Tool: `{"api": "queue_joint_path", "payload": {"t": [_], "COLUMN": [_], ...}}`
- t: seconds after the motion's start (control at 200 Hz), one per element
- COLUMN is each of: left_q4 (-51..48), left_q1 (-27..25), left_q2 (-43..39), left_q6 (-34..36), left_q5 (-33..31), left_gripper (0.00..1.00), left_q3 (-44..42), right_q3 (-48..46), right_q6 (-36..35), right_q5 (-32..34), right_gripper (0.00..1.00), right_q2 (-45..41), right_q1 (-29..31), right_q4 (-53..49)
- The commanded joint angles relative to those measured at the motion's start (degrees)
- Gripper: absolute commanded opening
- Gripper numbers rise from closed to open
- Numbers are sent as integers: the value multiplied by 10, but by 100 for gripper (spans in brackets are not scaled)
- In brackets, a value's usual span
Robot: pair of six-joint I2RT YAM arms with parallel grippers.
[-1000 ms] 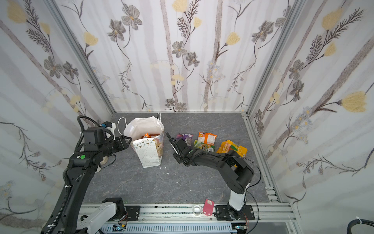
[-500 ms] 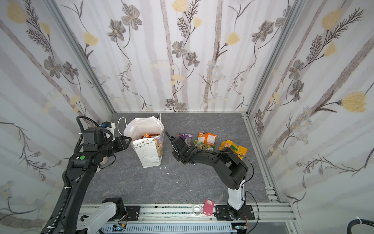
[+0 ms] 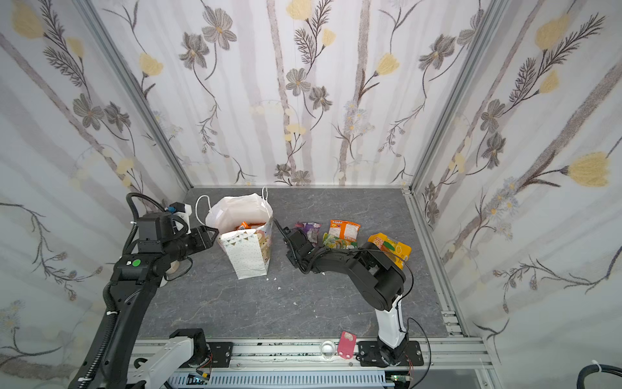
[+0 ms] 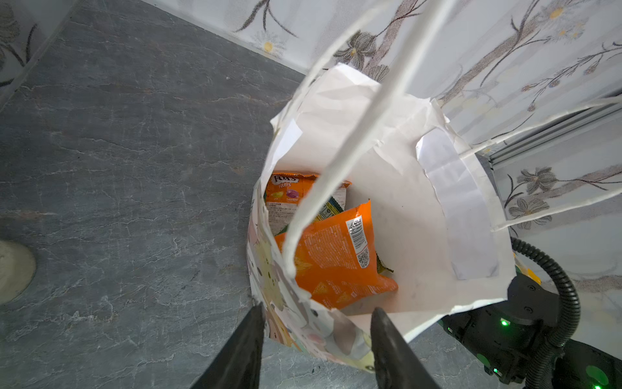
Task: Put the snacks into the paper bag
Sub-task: 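Lower the right gripper and grasp the purple Fox's berries packet, then drag the purple packet along the table toward the paper bag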
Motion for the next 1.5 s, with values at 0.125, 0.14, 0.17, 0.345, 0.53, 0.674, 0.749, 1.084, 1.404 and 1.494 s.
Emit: {"api": "queue_joint_path", "payload": {"t": [0.125,0.14,0.17,0.345,0.53,0.674,0.749,1.084,1.404,1.494], "left_q4": [9,9,10,10,7,9,9,14,13,12], "left_q1": [0,0,0,0,0,0,0,0,0,0], "left_q2": [2,2,2,3,4,6,5,6,3,3], "left_q6": [6,6,6,4,5,5,5,2,3,3], "left_q5": [0,1,0,1,0,-1,0,3,5,5], "left_gripper": [51,51,51,50,51,50,50,50,51,50], "left_q3": [3,3,2,5,8,8,6,5,2,1], "right_q3": [5,5,5,-8,-20,-55,-69,-88,-80,-74], "right_q6": [14,15,17,39,82,131,150,181,225,235], "right_q5": [-4,-6,-10,-26,-90,-172,-206,-270,-345,-360], "right_gripper": [12,10,5,0,0,0,0,0,0,0], "right_q2": [4,4,4,-5,-35,-74,-93,-160,-192,-199], "right_q1": [0,1,1,0,-16,-41,-54,-85,-112,-117], "right_q4": [15,14,13,27,40,81,93,94,118,122]}}
